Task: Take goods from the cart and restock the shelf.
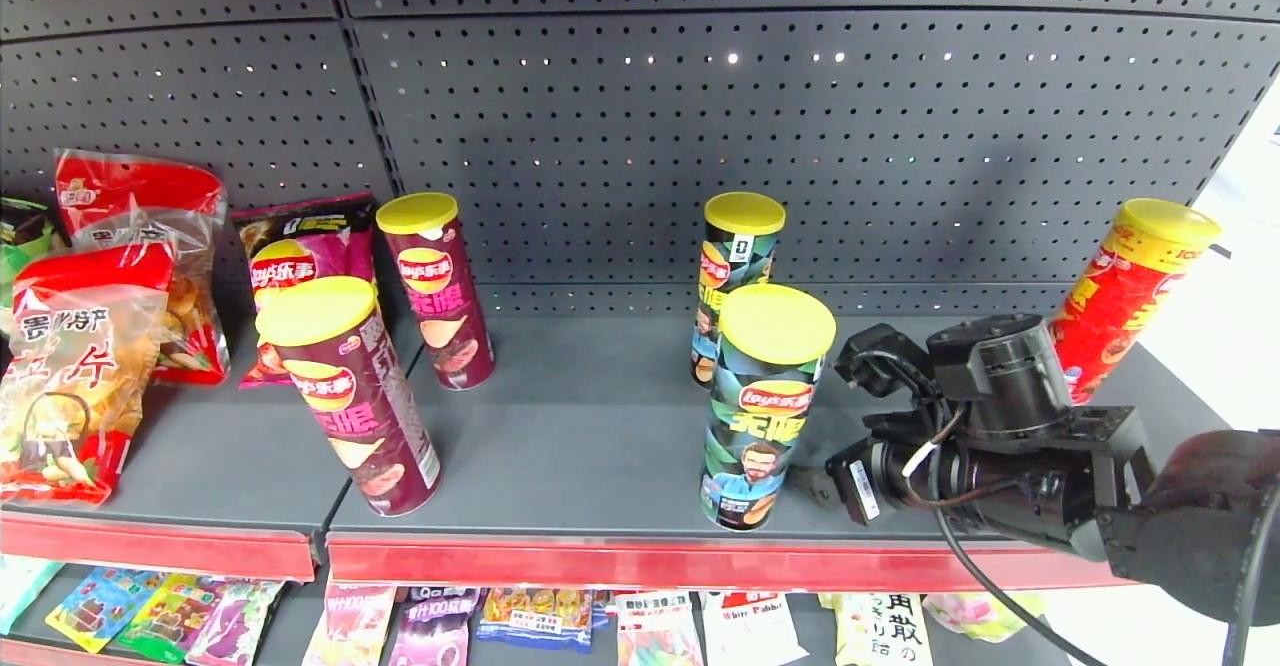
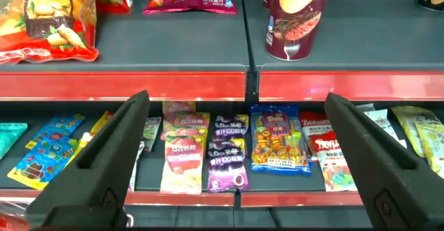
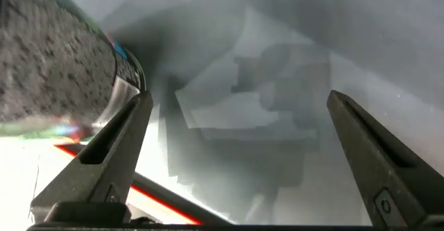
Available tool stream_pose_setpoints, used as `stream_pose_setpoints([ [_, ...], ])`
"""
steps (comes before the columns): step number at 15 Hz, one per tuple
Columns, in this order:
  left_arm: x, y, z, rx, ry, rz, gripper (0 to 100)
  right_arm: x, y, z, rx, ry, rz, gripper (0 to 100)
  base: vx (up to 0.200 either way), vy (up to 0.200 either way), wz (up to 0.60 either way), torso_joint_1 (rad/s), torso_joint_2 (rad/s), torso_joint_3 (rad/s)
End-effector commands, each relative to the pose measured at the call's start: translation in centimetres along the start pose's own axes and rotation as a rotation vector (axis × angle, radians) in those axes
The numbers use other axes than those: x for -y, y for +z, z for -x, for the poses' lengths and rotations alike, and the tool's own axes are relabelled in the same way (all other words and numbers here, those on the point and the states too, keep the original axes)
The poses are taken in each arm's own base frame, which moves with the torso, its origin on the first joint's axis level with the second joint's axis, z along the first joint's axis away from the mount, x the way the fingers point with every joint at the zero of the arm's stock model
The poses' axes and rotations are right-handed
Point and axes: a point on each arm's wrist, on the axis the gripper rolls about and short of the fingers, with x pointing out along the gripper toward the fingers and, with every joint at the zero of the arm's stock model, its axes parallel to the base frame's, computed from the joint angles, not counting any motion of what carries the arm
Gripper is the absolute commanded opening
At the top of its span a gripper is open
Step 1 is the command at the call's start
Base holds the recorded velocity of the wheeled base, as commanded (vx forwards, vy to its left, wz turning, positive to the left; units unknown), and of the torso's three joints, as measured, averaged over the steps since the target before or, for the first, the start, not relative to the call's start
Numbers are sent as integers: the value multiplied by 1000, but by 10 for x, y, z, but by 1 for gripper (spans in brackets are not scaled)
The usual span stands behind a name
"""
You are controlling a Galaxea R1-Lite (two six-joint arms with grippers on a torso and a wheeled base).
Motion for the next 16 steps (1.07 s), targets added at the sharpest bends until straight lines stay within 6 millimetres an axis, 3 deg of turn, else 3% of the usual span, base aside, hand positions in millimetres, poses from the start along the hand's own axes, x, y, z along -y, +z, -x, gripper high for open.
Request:
stream_pose_setpoints([
  [1,0,0,0,-1,0,0,100,-2,2,-1,5,4,3,100,0,0,0,0,0,0],
  [16,0,0,0,-1,0,0,100,-9,10,-8,21,15,12,100,0,0,0,0,0,0],
])
